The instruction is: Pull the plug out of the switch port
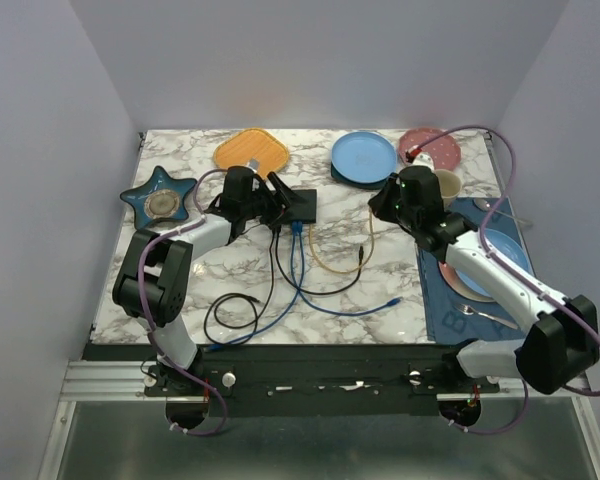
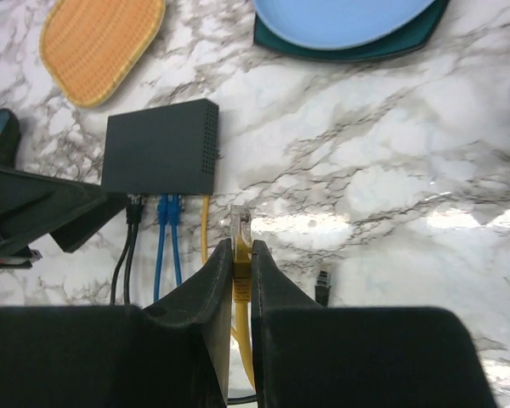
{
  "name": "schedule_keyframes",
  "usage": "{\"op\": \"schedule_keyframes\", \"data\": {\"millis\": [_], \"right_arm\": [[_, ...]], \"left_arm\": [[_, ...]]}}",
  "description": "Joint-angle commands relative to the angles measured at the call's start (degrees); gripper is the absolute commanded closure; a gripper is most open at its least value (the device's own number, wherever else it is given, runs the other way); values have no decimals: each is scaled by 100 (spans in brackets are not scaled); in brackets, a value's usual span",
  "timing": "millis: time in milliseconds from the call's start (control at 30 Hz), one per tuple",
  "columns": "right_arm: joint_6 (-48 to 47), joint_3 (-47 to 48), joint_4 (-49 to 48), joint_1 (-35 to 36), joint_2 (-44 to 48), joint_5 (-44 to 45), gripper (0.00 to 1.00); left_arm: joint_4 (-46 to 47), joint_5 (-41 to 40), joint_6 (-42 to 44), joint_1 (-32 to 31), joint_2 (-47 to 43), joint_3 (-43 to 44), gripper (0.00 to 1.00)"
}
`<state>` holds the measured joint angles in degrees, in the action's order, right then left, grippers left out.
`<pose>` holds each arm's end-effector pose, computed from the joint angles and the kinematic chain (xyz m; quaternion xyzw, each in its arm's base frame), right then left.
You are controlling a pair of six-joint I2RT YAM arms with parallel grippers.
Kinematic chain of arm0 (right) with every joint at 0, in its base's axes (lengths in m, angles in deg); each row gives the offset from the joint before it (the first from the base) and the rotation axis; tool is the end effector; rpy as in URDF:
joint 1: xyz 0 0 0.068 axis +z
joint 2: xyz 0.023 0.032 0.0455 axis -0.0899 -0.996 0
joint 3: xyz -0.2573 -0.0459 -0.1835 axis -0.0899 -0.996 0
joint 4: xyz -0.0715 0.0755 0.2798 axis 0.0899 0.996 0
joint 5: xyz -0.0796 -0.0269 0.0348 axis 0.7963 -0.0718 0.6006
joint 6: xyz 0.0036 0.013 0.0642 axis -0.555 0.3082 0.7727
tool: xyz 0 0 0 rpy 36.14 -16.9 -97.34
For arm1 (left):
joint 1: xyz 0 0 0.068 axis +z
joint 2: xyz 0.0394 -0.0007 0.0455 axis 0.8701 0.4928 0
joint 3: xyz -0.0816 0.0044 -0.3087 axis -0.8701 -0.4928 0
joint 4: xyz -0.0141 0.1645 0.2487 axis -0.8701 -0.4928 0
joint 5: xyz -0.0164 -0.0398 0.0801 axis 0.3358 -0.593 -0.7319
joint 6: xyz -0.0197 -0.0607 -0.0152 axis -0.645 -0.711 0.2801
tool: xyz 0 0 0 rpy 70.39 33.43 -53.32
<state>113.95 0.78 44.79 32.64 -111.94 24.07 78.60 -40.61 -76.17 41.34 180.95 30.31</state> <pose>0.3076 0.1506 0.3271 0.0767 0.8566 0.1923 0.4727 0.3967 -0.1608 0.2196 -0.2014 0.8243 -0.4631 0.2559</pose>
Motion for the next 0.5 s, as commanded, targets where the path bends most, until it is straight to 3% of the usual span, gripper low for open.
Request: {"op": "schedule_keyframes", "data": {"millis": [0,200,267,467], "right_arm": [[-252,-38,412,20,636,972,99],[-279,41,420,29,1410,1114,99],[-305,128,377,29,1621,1078,99],[-489,365,227,29,2053,806,99]], "left_arm": [[-58,-17,78,-2,-151,-269,19],[-32,36,96,-2,-160,-392,20],[-14,63,78,-2,-151,-410,24],[530,230,-203,-2,-159,-665,27]]}}
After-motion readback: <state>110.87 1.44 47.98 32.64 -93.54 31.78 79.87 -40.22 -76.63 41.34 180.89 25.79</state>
